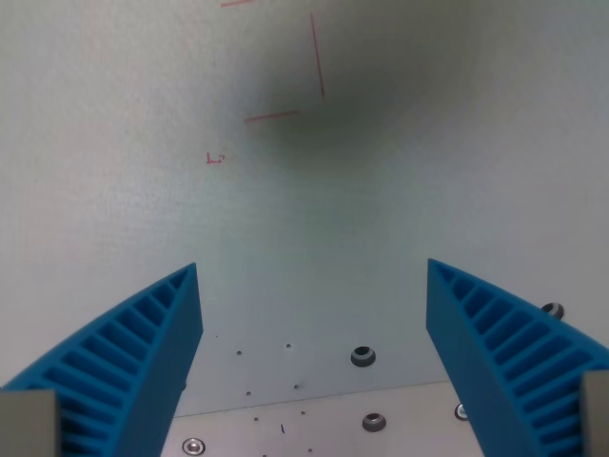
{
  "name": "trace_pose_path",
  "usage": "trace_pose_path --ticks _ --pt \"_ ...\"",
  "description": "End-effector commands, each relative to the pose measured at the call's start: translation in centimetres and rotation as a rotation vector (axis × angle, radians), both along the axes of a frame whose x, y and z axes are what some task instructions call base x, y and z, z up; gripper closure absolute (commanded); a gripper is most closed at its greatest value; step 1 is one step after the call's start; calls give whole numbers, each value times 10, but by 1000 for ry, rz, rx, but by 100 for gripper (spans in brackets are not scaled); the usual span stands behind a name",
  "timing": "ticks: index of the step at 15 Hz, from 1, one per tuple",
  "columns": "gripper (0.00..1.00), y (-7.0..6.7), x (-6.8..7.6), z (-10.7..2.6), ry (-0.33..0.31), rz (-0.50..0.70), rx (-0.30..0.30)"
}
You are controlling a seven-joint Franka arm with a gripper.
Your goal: Rotate around base negative x
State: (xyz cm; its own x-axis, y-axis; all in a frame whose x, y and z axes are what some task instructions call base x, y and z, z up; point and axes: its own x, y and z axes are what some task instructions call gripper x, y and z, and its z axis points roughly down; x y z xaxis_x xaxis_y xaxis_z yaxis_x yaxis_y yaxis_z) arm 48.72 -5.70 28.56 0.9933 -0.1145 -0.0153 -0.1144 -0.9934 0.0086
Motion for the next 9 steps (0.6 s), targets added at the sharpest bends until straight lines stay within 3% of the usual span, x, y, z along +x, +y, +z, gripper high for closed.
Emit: trace_pose_path --ticks 1,9 --pt "0 0 0 2 -4 0 -12" --pt "0 0 0 2 -4 0 -105"
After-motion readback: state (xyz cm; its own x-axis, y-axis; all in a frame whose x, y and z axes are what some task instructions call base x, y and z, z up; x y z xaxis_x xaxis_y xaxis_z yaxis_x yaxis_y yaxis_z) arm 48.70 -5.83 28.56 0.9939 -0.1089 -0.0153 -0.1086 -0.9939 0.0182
